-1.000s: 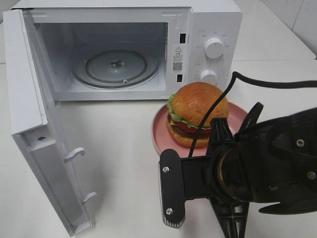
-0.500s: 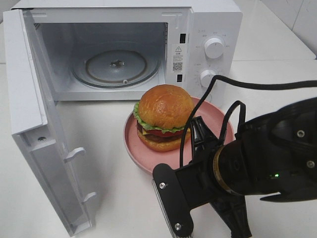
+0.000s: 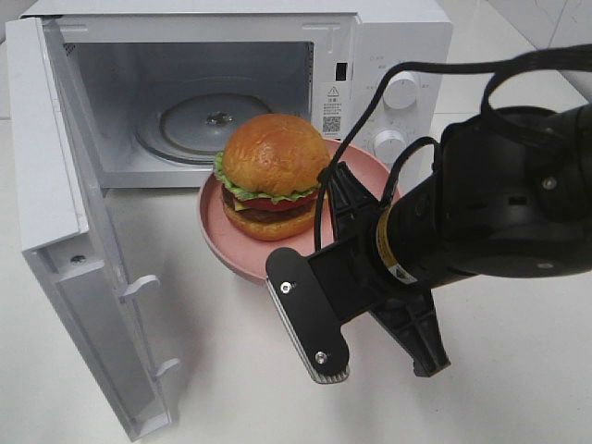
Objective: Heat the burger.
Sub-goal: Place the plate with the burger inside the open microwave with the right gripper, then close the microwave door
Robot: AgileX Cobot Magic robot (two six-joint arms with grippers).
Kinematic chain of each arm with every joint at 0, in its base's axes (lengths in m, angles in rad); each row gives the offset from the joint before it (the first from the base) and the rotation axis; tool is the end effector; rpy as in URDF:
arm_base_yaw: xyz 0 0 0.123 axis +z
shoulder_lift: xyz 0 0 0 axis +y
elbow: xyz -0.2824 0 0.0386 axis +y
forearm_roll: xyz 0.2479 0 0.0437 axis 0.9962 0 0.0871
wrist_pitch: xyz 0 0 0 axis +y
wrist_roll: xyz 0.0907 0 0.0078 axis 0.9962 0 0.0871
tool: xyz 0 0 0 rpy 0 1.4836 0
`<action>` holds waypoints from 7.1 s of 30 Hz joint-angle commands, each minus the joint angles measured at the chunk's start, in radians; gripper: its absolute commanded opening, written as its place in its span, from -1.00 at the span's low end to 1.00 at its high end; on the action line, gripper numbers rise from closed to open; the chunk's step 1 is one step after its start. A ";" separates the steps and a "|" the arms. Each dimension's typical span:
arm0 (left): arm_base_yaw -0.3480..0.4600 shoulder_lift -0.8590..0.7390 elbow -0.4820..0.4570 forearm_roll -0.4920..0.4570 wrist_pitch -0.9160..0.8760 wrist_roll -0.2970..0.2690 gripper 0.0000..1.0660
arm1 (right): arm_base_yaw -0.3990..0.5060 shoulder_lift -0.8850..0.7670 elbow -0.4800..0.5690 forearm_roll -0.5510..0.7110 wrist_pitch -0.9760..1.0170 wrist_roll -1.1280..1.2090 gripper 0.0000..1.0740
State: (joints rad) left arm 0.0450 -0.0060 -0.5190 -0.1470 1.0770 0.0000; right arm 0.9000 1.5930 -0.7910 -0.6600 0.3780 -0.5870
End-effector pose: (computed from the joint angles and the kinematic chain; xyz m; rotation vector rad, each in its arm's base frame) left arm -0.0087 -0.0122 0.2818 -0.0353 2.0297 -0.1471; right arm 0.1996 0.2183 0.1811 -2.2231 1.3548 -0.4091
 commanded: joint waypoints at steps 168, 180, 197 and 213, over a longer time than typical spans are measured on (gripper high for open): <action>-0.003 -0.015 0.002 0.002 -0.008 0.006 0.83 | -0.214 0.773 -1.093 0.255 -0.021 -0.207 -0.39; -0.003 -0.015 0.002 0.002 -0.008 0.006 0.83 | -0.211 0.772 -1.091 0.279 0.034 -0.207 0.21; -0.003 -0.015 0.002 0.002 -0.008 0.006 0.83 | -0.211 0.613 -0.846 0.281 -0.173 -0.207 0.42; -0.003 -0.015 0.002 0.002 -0.008 0.006 0.83 | -0.212 0.396 -0.541 0.281 -0.234 -0.122 0.42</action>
State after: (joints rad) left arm 0.0450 -0.0060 -0.5190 -0.1470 1.0770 0.0000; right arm 0.6890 2.0090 -1.3410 -0.3800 0.1490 -0.7270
